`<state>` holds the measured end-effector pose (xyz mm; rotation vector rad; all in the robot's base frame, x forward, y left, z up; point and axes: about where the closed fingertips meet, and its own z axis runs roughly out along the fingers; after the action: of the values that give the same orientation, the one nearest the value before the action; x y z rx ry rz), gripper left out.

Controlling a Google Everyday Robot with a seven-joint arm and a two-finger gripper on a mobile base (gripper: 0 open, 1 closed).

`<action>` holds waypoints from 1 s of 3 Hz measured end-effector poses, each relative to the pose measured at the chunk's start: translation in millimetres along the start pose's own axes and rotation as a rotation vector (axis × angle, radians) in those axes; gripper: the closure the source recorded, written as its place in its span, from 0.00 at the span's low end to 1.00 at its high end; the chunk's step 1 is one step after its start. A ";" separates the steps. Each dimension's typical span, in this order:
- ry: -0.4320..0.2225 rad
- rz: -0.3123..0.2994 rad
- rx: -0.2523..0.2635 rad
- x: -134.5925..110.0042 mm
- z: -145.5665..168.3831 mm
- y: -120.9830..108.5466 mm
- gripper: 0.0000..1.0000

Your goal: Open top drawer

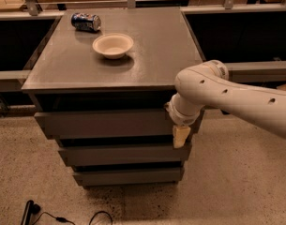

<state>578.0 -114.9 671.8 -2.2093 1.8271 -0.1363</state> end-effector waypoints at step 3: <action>-0.120 0.021 -0.216 1.0 -35.3 92.8 0.23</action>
Offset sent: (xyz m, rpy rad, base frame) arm -0.0888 -0.0293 0.0029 0.1085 0.2534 0.0180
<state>481.5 -136.6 680.9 -2.2817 1.8760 0.2038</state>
